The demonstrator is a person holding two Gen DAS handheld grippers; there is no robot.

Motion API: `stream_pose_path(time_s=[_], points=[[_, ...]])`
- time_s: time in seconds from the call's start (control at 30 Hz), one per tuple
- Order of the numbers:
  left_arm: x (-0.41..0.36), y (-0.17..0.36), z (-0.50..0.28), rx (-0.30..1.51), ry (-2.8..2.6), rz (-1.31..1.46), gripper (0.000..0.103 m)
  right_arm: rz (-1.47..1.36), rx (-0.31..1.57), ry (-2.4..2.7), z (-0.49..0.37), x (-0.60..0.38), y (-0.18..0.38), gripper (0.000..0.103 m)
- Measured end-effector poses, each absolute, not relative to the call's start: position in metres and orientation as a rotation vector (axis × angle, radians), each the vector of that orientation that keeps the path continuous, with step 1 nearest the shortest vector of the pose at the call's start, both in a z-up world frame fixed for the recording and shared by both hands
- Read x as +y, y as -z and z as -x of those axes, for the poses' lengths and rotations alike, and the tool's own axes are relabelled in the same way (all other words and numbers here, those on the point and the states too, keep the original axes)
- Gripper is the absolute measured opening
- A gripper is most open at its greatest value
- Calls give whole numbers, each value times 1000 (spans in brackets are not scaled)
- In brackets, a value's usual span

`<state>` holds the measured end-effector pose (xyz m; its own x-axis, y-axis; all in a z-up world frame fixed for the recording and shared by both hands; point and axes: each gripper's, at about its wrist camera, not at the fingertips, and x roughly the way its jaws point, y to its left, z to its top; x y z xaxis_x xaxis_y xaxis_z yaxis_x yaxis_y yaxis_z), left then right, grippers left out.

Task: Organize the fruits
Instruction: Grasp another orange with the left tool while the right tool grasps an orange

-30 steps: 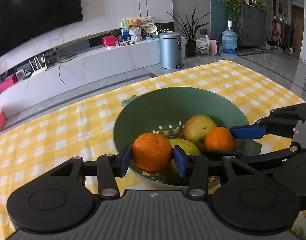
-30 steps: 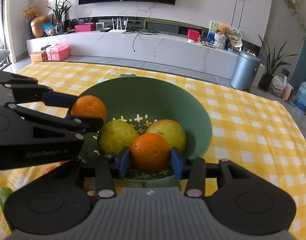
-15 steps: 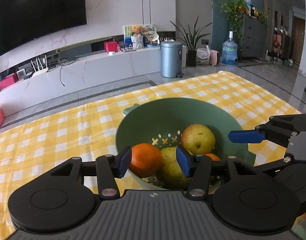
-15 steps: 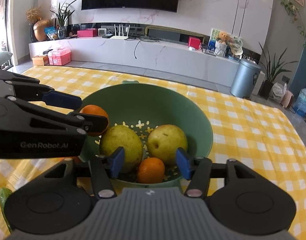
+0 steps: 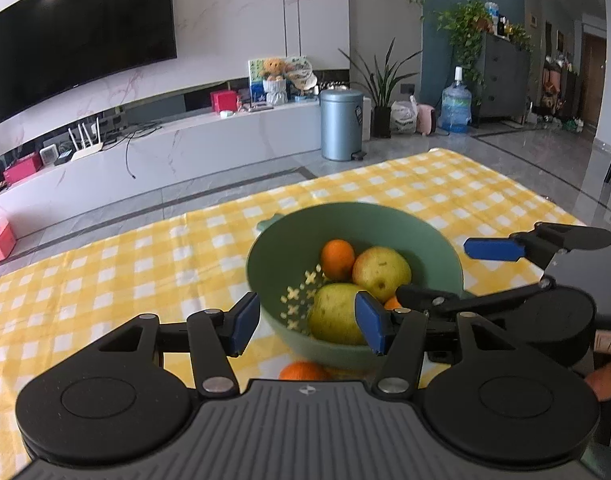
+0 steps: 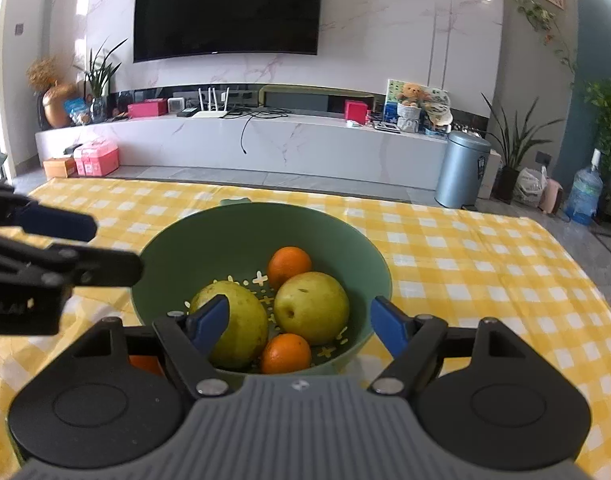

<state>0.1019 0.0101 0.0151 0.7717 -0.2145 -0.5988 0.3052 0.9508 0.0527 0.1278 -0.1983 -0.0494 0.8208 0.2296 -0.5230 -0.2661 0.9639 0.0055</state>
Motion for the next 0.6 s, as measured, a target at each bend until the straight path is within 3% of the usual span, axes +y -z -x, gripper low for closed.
stream_pose_path(time_s=[0.3, 0.6], points=[[22, -18, -85, 689, 289, -106, 65, -12, 558, -353, -109, -200, 47, 92], [38, -12, -72, 714, 295, -34, 65, -7, 598, -381, -93, -196, 51, 92]])
